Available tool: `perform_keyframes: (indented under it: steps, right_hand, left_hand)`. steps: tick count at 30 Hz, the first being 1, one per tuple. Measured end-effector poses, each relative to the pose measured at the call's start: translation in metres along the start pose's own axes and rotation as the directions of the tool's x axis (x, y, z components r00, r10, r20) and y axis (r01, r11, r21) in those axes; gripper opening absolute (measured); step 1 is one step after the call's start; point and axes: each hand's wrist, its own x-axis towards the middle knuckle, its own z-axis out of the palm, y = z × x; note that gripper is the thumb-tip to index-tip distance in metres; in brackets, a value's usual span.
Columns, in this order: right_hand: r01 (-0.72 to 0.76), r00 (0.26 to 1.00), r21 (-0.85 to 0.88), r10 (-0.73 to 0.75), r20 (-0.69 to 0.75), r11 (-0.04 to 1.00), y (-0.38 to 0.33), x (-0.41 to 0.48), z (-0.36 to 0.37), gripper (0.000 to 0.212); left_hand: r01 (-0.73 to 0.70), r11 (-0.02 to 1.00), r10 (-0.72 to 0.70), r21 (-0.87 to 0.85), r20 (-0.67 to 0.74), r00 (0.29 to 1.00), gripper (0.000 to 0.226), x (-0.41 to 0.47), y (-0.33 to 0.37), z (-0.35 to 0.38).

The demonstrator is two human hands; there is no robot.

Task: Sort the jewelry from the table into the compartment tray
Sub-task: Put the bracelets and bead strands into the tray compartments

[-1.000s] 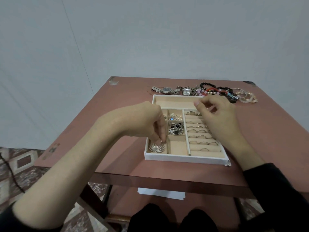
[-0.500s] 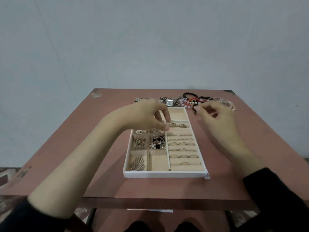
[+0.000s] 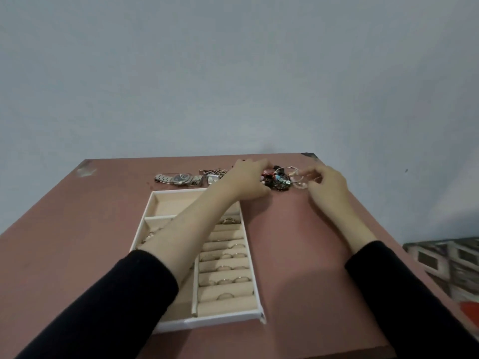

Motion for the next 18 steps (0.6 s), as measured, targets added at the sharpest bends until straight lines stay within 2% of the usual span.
perform_keyframes:
  steps: [3, 9, 11, 14, 18]
  right_hand:
    - [-0.005, 0.999, -0.049, 0.007, 0.038, 0.999, 0.01, 0.005, -0.002, 0.03]
    - [-0.006, 0.99, -0.099, 0.02, 0.143, 0.995, 0.011, 0.003, -0.003, 0.045]
    - [0.032, 0.976, -0.192, 0.011, 0.217, 0.981, 0.01, 0.001, -0.002, 0.049]
    - [0.07, 0.969, -0.301, 0.007, 0.246, 0.951, 0.011, 0.001, 0.001, 0.037]
    - [0.106, 0.969, -0.279, -0.037, 0.242, 0.954, 0.013, 0.001, 0.001, 0.011]
  left_hand:
    - [0.033, 0.999, -0.035, 0.036, 0.037, 0.999, 0.061, 0.01, 0.002, 0.009]
    - [-0.009, 1.0, 0.009, 0.004, 0.06, 0.998, 0.031, 0.0, 0.008, 0.008]
    - [-0.023, 1.0, 0.025, -0.019, 0.104, 0.994, 0.027, -0.007, 0.007, 0.006]
    - [-0.081, 0.996, 0.085, -0.032, 0.167, 0.982, 0.023, -0.02, 0.008, 0.0]
    - [-0.097, 0.995, 0.099, -0.021, 0.295, 0.95, 0.025, -0.033, 0.011, -0.011]
